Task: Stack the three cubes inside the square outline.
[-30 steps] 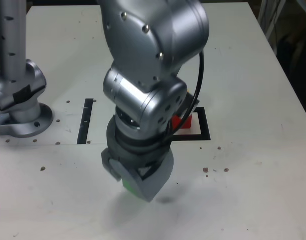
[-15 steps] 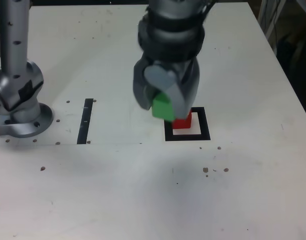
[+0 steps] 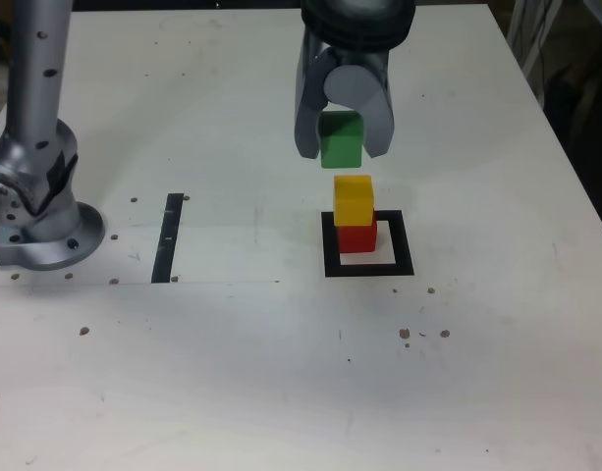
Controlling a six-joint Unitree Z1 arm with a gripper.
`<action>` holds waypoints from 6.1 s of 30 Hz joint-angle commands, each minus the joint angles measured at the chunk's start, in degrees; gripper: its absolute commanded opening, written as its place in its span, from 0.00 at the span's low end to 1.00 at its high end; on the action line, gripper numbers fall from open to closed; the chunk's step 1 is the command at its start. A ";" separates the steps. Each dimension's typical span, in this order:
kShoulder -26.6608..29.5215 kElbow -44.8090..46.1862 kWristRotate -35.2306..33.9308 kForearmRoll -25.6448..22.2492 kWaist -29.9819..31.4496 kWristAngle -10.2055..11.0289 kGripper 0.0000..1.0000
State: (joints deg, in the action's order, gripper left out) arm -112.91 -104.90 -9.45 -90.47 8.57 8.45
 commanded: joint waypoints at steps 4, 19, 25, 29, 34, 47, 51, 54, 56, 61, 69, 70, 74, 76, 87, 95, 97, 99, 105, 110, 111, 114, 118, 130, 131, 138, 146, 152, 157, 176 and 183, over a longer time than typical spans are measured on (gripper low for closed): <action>-2.04 0.32 0.39 0.34 -1.07 -1.21 0.14; -4.32 0.54 1.07 1.06 -1.28 -2.54 0.28; -4.57 0.29 1.10 2.15 -1.28 -2.83 0.68; -4.66 1.13 1.10 2.98 -1.28 -2.71 0.83; -4.59 1.92 1.03 3.15 -1.28 -2.33 0.90; 0.89 2.89 0.42 1.82 0.48 0.79 0.99; 2.95 4.42 -0.73 0.81 3.79 1.46 0.99; 2.65 5.05 -3.08 0.59 7.68 0.71 0.99; 1.54 4.50 -5.18 0.59 10.30 -0.56 0.99; -3.32 -0.51 -9.28 0.66 14.77 -4.98 0.99; -9.76 -6.49 -5.42 0.76 16.39 -4.64 0.98; -10.25 -6.24 -4.88 0.80 16.39 -4.42 0.97; -11.67 -5.51 -2.36 1.15 16.32 -3.70 0.97; -12.04 -5.19 0.27 1.42 16.17 -3.44 0.96; -12.38 -0.64 19.24 4.76 14.89 -1.61 0.95; -12.98 2.98 21.40 11.40 13.73 -1.74 0.94; -13.17 3.95 21.66 12.68 13.35 -1.70 0.93; -13.26 5.12 21.87 14.13 12.90 -1.37 0.92; -13.18 7.21 21.92 17.34 12.27 -0.32 0.86; -13.08 8.57 21.83 19.99 12.26 -0.42 0.77; -12.99 8.70 21.73 20.25 12.26 -0.39 0.74; -12.62 8.79 21.34 20.53 12.26 -0.21 0.60; -12.16 8.75 20.94 20.55 12.30 0.07 0.44; -12.31 8.14 20.92 20.77 13.45 -0.70 0.38; -12.32 8.14 21.00 20.82 13.48 -0.75 0.38; -11.92 8.07 21.95 21.65 13.90 -0.88 0.21; -9.96 4.04 22.02 16.97 14.41 -0.44 0.11; -8.88 -9.84 22.18 3.25 14.61 1.68 0.11; -5.82 -15.65 21.07 -2.03 11.55 2.87 0.11; -1.18 -3.64 6.15 -2.51 -0.93 -1.58 0.11; -2.46 -2.21 4.67 -1.75 -1.00 -2.51 0.11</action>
State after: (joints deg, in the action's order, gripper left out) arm -115.12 -107.34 -4.59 -91.82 7.69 5.95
